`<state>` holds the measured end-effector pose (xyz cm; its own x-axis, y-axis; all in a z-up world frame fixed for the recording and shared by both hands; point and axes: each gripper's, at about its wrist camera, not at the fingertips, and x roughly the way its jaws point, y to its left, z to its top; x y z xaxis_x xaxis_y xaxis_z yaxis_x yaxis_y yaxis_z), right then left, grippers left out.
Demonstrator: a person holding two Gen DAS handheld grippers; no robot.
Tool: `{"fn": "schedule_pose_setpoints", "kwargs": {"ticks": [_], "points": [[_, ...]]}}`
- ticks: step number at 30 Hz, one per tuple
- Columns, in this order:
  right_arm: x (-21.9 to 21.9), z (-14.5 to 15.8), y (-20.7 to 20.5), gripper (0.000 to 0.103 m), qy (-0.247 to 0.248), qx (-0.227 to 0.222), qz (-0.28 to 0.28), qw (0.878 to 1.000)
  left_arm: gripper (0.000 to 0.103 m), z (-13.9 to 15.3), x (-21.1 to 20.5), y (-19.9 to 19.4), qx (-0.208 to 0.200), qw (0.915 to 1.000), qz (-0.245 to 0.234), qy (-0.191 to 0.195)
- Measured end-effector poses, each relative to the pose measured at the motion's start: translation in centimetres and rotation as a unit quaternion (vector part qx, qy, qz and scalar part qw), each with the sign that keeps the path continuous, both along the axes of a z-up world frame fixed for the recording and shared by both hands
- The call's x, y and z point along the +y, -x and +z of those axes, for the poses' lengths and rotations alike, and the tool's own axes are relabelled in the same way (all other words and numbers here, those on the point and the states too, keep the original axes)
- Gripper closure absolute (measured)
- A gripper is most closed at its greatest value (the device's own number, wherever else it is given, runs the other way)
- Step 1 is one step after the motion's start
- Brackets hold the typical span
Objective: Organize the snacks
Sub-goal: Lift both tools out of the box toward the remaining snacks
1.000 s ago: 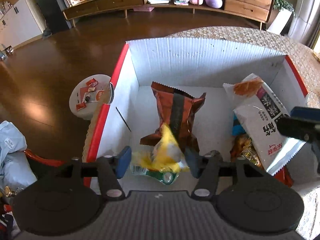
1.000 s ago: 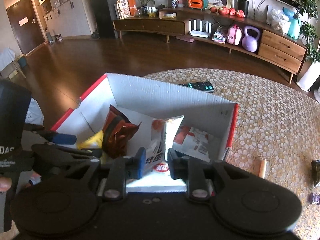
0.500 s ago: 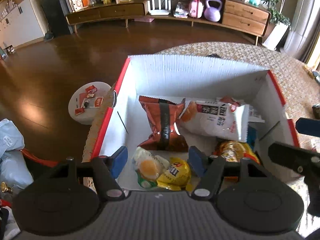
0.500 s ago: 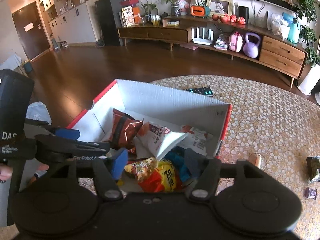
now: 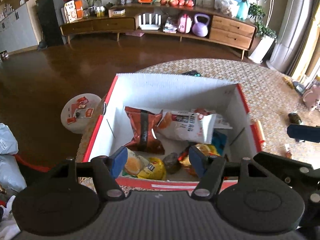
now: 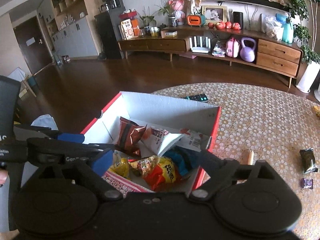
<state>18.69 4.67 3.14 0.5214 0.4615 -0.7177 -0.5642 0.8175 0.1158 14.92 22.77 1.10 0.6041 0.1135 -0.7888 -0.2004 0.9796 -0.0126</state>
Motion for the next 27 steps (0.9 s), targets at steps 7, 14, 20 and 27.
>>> {"fn": "schedule_pose_setpoints", "kwargs": {"ticks": [7,14,20,27], "points": [[-2.2,1.1,1.3,0.004,-0.019,-0.002,-0.006,1.000,0.030,1.5,-2.1,1.4,-0.024,0.9996,-0.014,0.003],[-5.0,2.4,2.6,0.002,-0.032,-0.013,-0.012,0.999,0.029,2.9,-4.6,2.3,-0.048,0.9982,-0.036,0.006],[-8.2,3.3,3.5,0.002,-0.041,-0.023,-0.013,0.999,0.023,3.9,-7.5,3.1,-0.068,0.9960,-0.057,0.010],[-12.4,3.8,3.7,0.001,-0.039,-0.031,-0.038,0.998,0.018,4.0,-11.0,3.0,-0.083,0.9926,-0.084,0.027]]}}
